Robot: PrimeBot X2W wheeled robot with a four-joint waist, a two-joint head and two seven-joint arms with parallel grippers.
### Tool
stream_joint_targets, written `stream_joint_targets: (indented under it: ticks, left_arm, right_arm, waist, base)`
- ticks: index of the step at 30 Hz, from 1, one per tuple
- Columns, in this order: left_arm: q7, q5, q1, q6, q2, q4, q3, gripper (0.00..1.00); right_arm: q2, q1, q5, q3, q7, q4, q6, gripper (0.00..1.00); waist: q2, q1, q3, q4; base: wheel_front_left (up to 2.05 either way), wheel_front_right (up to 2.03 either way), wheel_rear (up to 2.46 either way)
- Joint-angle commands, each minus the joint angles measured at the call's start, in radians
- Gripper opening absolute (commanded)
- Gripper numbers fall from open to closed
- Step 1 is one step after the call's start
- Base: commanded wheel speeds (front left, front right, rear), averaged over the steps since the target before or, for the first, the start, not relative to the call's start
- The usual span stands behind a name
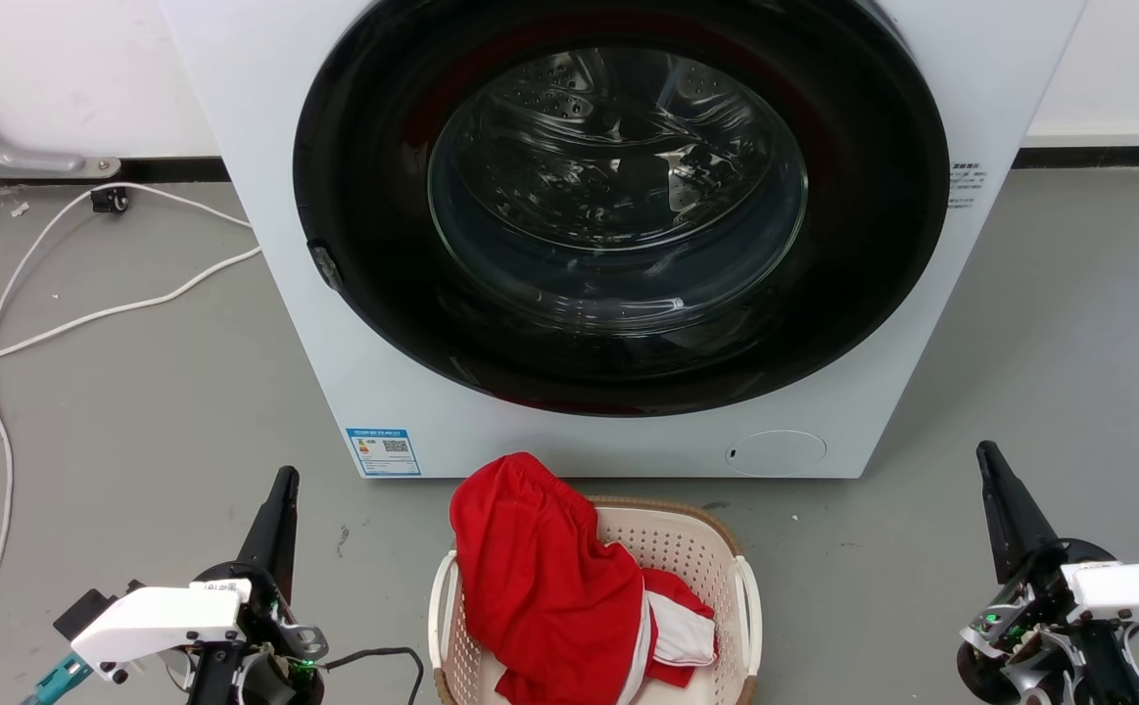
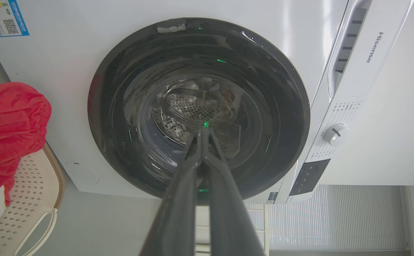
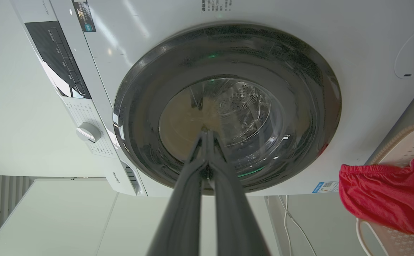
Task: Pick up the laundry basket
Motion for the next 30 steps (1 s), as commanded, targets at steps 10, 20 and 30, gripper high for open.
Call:
stream_joint_targets:
  ticks: [10,20,30]
  left_arm:
    - [0.002,0.007,-0.01,-0.004,-0.001,0.001,0.004,0.0]
    - [-0.003,0.004,0.03,0.001,-0.006,0.032,-0.003,1.0]
    - [-0.054,0.031,0.049,0.001,-0.006,-0.001,-0.009,1.0]
  right_arm:
    - [0.004,-0.011,-0.006,-0.002,0.003,0.001,0.0,0.0]
    - [0.006,0.032,-0.003,0.003,-0.003,0.032,0.0,1.0]
    - [0.005,0.039,-0.06,0.034,-0.054,0.005,0.0,1.0]
  waist:
    - [-0.0001,0.0,0.0,0.0]
    - [-0.0001,0.0,0.0,0.0]
    - [-0.0001,0.0,0.001,0.0]
  base:
    - [0.0,0.0,0.0]
    - [0.0,0.0,0.0]
    - [0.0,0.0,0.0]
